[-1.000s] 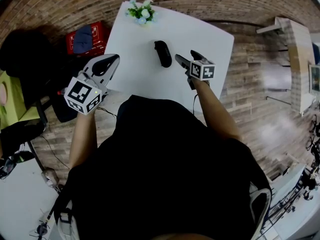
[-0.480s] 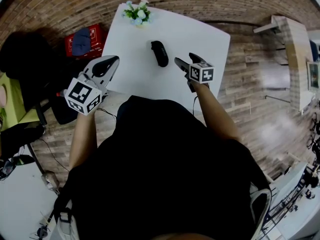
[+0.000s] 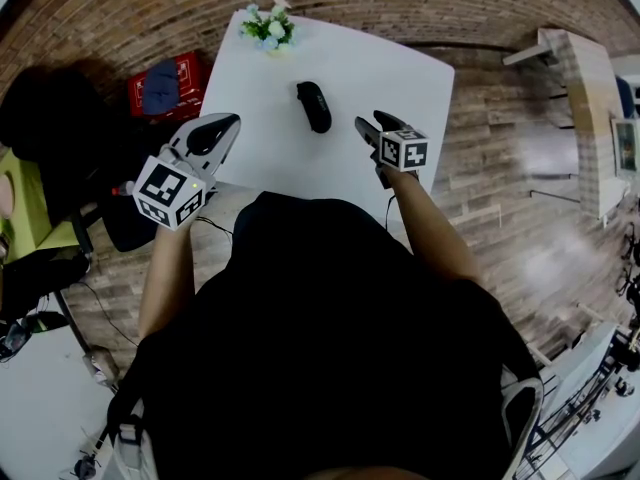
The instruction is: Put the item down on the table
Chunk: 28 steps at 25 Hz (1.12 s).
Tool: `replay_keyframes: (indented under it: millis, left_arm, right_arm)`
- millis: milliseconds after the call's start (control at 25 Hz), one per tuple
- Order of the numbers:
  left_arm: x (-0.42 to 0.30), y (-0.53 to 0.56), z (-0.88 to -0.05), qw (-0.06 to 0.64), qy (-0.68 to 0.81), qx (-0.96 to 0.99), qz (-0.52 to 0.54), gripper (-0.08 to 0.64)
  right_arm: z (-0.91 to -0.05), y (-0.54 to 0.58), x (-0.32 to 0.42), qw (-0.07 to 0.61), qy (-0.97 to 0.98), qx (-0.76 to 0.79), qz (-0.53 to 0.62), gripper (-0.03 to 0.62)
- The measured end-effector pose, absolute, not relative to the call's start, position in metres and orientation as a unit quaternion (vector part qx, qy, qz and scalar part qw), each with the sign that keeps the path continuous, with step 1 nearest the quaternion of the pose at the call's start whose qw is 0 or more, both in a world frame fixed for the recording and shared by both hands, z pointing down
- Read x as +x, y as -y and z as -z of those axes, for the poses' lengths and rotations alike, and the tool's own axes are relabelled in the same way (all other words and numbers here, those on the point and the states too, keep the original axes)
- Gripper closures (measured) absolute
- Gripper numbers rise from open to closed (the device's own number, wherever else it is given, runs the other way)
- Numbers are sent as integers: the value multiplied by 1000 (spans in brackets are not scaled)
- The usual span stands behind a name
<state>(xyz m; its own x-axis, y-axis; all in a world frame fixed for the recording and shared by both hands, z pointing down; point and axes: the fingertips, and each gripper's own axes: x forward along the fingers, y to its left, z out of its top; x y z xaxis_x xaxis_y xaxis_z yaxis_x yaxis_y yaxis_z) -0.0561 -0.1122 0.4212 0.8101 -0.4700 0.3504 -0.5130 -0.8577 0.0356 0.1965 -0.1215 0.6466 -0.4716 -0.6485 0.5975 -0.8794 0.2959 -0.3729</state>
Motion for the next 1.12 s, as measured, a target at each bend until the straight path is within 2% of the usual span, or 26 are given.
replay_keyframes:
  millis: [400,1120]
  left_arm:
    - [-41,100,-418,59,253,951,-166,549]
    - [-25,76,-412,50,247,954,-163,549]
  right_arm:
    - [-641,104,213,162,784,495,-337,411]
    - [-632,68,233,149,784,501,-334,475]
